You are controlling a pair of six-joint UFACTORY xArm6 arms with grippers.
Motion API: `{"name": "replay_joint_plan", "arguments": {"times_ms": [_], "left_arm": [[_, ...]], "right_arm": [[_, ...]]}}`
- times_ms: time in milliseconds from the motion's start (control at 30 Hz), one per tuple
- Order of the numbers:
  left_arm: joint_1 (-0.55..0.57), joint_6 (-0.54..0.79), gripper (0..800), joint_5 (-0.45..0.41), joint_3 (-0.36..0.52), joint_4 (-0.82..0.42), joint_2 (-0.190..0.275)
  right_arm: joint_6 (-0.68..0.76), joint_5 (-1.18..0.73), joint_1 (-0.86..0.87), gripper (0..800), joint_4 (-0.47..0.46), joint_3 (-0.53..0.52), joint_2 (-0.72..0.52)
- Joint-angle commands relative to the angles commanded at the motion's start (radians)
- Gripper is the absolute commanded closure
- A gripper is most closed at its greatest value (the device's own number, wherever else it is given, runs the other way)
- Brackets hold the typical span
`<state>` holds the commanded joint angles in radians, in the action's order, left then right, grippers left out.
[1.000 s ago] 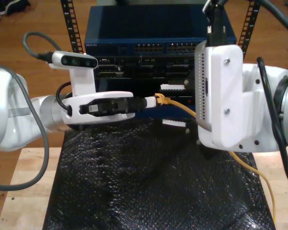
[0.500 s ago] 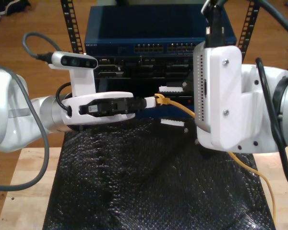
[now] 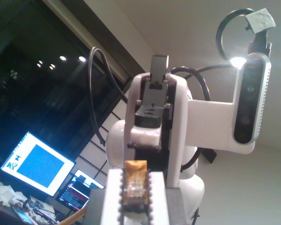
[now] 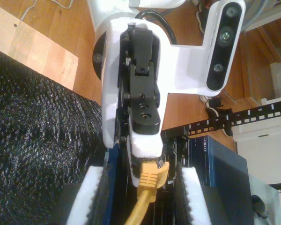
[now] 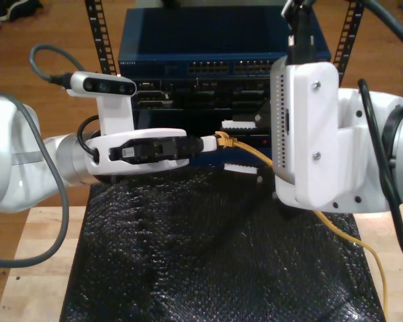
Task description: Grab the cable and plug it in
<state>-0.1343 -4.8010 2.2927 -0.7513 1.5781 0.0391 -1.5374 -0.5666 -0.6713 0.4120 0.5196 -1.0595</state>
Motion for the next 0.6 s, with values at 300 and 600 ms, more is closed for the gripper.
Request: {"name": "replay_joint_plan", "arguments": {"times_ms": [300,600], "left_arm": [[0.002,0.0,780,0.006,0.0,-0.002,0.002],[0.002,0.0,780,0.015,-0.002,-0.002,0.002]], "right_arm": [[-0.002,0.0,0.0,560,0.028,0.0,0.0],[-0.002,0.015,0.0,574,0.028,-0.002,0.0]]}}
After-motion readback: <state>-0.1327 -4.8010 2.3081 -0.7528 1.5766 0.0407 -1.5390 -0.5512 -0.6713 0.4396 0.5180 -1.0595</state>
